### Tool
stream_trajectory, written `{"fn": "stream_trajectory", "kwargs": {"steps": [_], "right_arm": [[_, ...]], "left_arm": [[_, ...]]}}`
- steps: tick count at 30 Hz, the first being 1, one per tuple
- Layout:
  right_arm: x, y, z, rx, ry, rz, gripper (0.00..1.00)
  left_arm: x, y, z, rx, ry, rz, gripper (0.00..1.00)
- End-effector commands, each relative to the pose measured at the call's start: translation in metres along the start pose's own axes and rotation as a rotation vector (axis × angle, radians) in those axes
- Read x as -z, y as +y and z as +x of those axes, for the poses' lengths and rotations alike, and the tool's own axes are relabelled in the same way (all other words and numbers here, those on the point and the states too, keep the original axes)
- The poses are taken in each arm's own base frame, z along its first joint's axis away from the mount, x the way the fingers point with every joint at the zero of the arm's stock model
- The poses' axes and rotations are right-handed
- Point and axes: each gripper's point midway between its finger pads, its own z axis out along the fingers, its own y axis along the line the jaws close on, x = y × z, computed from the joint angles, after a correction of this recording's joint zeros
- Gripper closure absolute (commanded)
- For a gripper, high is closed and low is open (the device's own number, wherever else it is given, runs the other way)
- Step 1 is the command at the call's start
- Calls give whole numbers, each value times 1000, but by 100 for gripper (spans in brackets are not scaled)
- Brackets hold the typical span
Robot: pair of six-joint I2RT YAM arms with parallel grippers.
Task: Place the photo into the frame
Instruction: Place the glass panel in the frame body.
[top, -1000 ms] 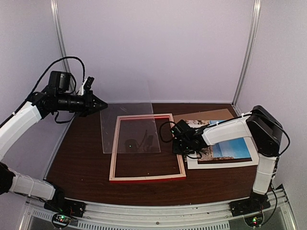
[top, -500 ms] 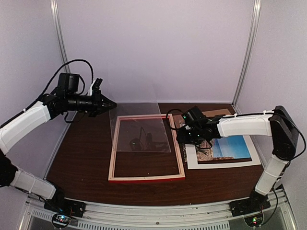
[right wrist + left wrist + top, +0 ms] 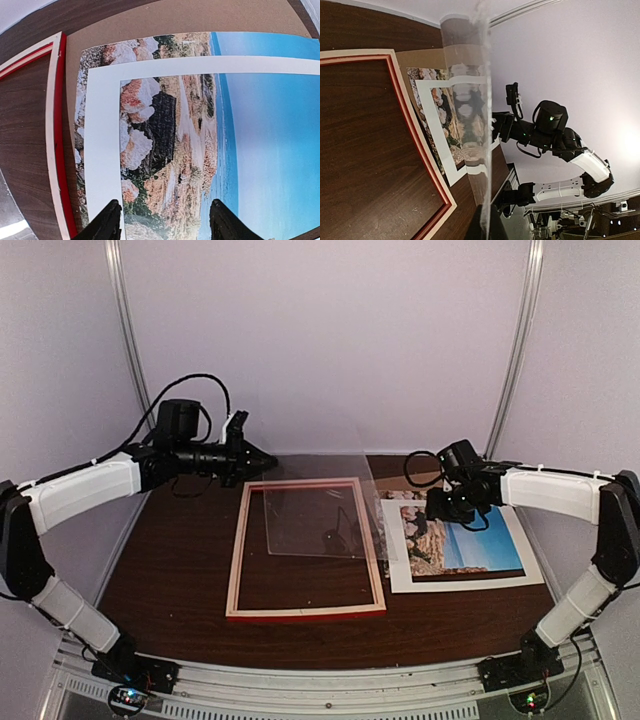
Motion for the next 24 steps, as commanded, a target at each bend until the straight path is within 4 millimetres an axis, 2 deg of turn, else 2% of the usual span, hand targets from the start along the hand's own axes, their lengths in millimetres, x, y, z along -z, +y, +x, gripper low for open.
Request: {"fn": "stream_trajectory", "kwargs": {"steps": [1,6,9,12,17,24], "right_arm": [[6,-18,2,40,9,38,40],[3,-19,5,48,21,25,40],[-1,-19,9,49,32,19,40],[-7,-19,14,53,47,16,40],[-12,-19,17,63,61,11,40],[-19,-16,17,69,71,-4,40]], "left_arm": [[-17,14,-2,25,-5,34,100],[-40,78,20,129,97,-42,100],[-44,115,30,206,128,-71,100],[-47,144,43,260,175,-115,100],[-44,165,60,262,265,-210,100],[-31,181,69,242,322,-318,100]]}}
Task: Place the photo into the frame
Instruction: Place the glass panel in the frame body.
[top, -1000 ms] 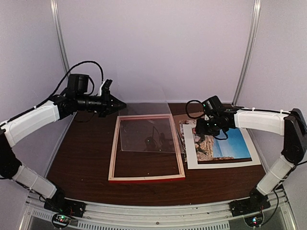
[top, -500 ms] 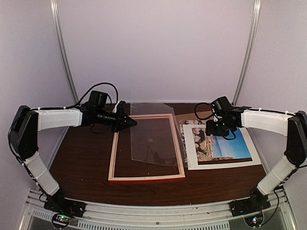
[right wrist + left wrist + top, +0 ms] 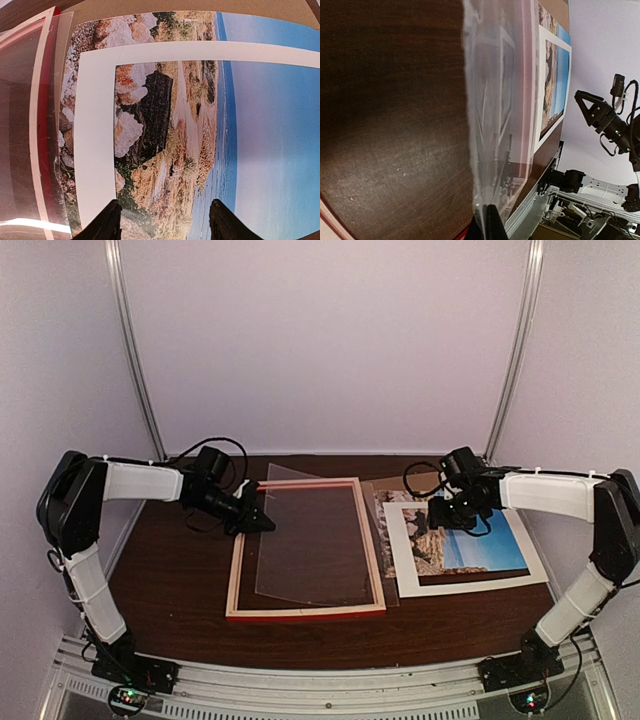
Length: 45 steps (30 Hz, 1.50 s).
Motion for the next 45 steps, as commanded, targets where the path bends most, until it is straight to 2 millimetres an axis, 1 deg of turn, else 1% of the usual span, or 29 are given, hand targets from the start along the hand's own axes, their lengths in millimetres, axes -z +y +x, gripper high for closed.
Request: {"fn": "stream_trajectory", "kwargs": {"steps": [1,9,15,20,24,25,26,29,31,34,42,45], "right_arm": [[-8,1,0,8,10,-11,40],[-13,1,-1,25,20,-5,40],[-13,19,1,62,39,-104,39],[-16,31,5,85,62,-161,35],[-21,36,8,101,81,-165,31],[-22,38,8,108,83,-168,27],[-22,40,8,114,84,-171,19],[-24,46,9,132,91,-174,8],[-24,49,9,140,93,-174,3],[-25,54,7,154,94,-181,0],[-29,79,8,192,98,-227,0],[-32,85,11,200,106,-229,0]], "left_arm": [[7,11,3,-44,27,-77,100],[14,28,1,-37,-10,-160,100],[19,35,0,-40,-47,-202,100],[22,38,-2,-39,-79,-222,100],[21,38,-3,-41,-85,-219,100],[21,39,-3,-40,-84,-220,100],[21,38,-4,-41,-85,-219,100],[21,38,-6,-45,-88,-223,100],[21,39,-7,-47,-93,-230,100],[22,38,-9,-48,-96,-232,100],[23,34,-14,-62,-101,-238,100],[24,33,-17,-67,-100,-242,100]]}}
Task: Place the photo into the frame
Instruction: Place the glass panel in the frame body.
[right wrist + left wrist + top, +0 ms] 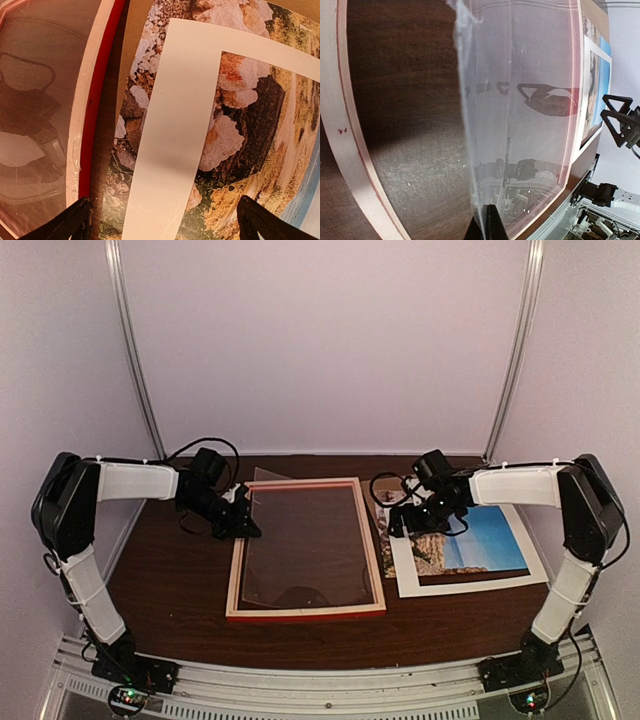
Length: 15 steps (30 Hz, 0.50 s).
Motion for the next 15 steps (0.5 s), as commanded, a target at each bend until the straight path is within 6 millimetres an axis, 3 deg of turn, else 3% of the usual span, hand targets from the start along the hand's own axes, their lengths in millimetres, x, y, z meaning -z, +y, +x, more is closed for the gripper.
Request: {"fn": "stream_trajectory", "kwargs": {"steps": [1,15], "right_arm": [[-3,13,-6,23,-8,-21,0],[-7,14,-2,27,4,-8,0]], "left_arm": [[9,-3,-19,-40,-54,-18,100],[6,0,-16,-37,-23,-25,100]]}}
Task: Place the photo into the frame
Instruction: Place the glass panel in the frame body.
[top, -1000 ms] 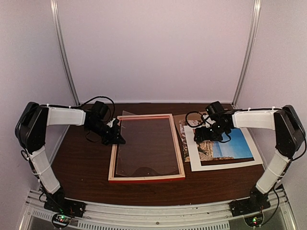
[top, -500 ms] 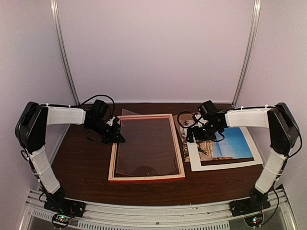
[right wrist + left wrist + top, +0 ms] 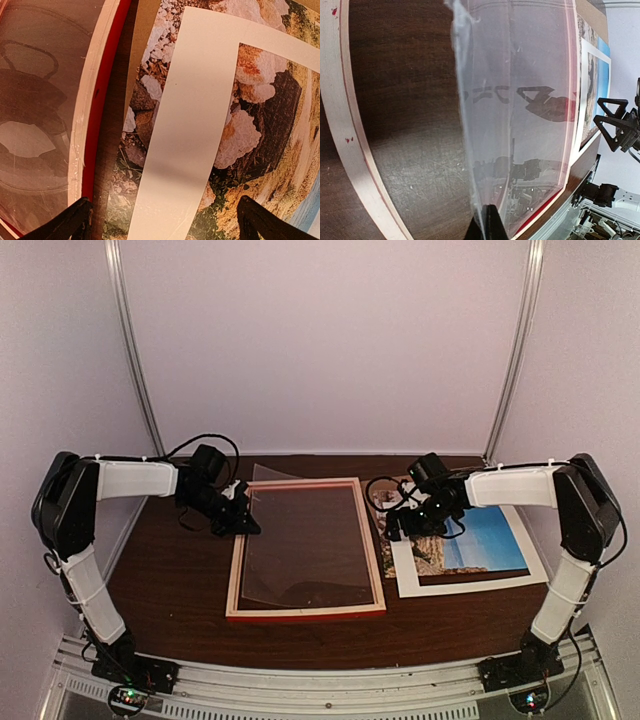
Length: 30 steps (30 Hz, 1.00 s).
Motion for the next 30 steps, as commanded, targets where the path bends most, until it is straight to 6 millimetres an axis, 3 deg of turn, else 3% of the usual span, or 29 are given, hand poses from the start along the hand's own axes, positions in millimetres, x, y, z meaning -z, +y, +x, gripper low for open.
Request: {"fn": "stream_trajectory", "kwargs": {"steps": [1,30], "right_arm": [[0,4,-10,5,-22,2,0],[-1,3,-7,10,-11,9,0]], "left_arm": [[1,4,-8,-18,-10,-21,100],[0,13,-3,-25,18,-61,100]]}}
